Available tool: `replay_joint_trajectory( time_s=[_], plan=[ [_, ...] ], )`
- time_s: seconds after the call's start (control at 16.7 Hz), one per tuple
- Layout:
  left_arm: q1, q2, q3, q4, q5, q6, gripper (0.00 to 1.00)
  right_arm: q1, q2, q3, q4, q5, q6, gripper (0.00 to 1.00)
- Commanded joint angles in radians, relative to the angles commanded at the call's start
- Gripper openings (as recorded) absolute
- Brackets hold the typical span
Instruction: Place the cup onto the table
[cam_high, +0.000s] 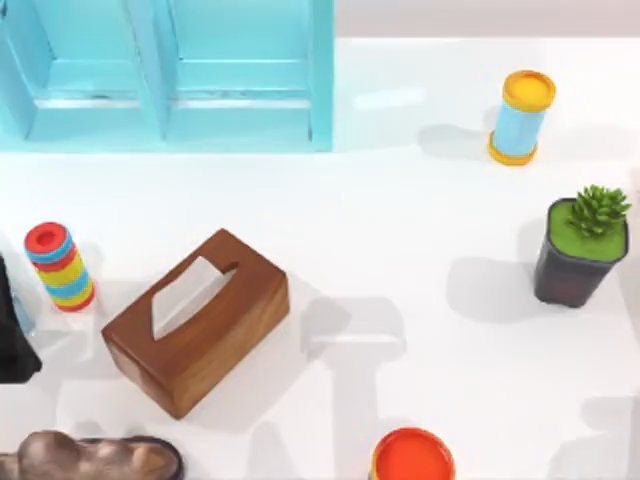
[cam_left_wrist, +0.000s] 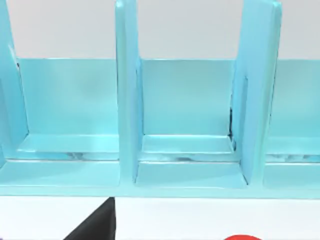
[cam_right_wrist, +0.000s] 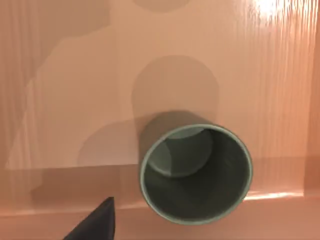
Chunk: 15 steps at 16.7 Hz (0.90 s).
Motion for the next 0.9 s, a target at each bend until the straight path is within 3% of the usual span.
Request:
replay_joint_trajectory(
  time_s=[0.36,0.9],
  plan=[
    [0.0,0.0,0.0,0.0,0.0,0.0,1.0,-0.1,0.219,0.176,-0.18,0.0,-0.099,1.0],
    [0.0,0.0,0.0,0.0,0.0,0.0,1.0,-0.102,0.236,0.151,-0.151,0.0,-0.1,1.0]
  ],
)
